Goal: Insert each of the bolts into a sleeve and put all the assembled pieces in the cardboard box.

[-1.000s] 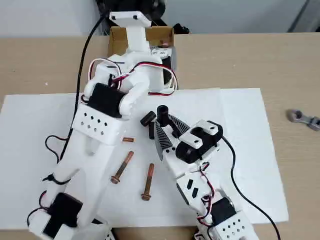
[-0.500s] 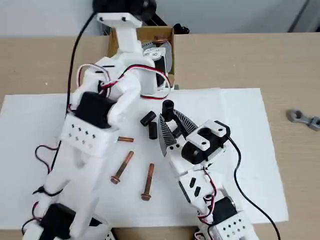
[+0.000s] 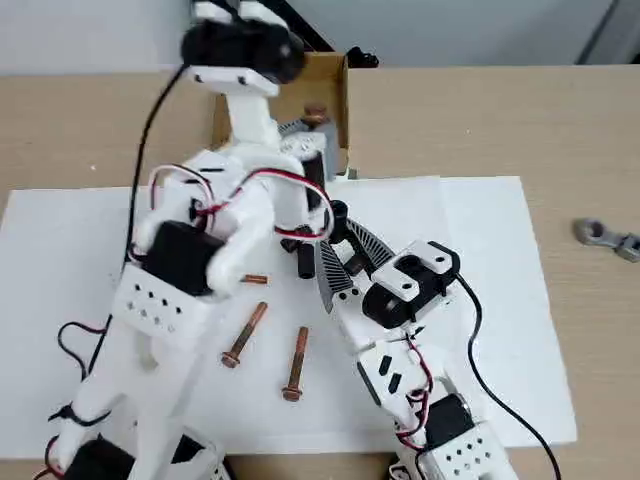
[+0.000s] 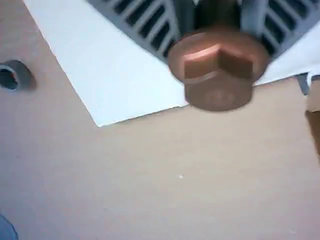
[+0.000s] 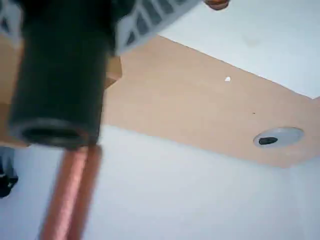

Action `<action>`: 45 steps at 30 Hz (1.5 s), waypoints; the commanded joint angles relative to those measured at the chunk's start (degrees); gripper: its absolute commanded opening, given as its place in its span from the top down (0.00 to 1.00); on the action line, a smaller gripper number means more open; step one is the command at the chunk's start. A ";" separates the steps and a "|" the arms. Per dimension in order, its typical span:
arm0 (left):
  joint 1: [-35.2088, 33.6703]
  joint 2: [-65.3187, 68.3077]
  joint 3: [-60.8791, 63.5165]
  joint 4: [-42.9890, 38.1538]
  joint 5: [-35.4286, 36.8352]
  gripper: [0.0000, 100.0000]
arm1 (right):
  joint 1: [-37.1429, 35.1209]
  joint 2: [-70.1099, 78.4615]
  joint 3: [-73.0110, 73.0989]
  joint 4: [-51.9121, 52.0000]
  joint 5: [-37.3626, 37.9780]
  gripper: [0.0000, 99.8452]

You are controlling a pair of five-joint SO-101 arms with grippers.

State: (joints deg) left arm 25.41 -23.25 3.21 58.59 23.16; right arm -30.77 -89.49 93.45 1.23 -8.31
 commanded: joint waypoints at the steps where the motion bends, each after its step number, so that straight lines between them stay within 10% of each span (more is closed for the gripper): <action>1: 1.23 -2.90 -0.22 -2.46 0.62 1.00 | 0.04 -0.84 -1.23 0.04 -0.62 0.99; 45: 2.29 -2.81 -2.24 0.62 0.35 1.00 | 0.13 -0.92 -1.23 0.04 -0.35 0.99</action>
State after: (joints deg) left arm 28.92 -24.66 2.86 61.23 23.52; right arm -31.12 -89.49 93.63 1.32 -8.40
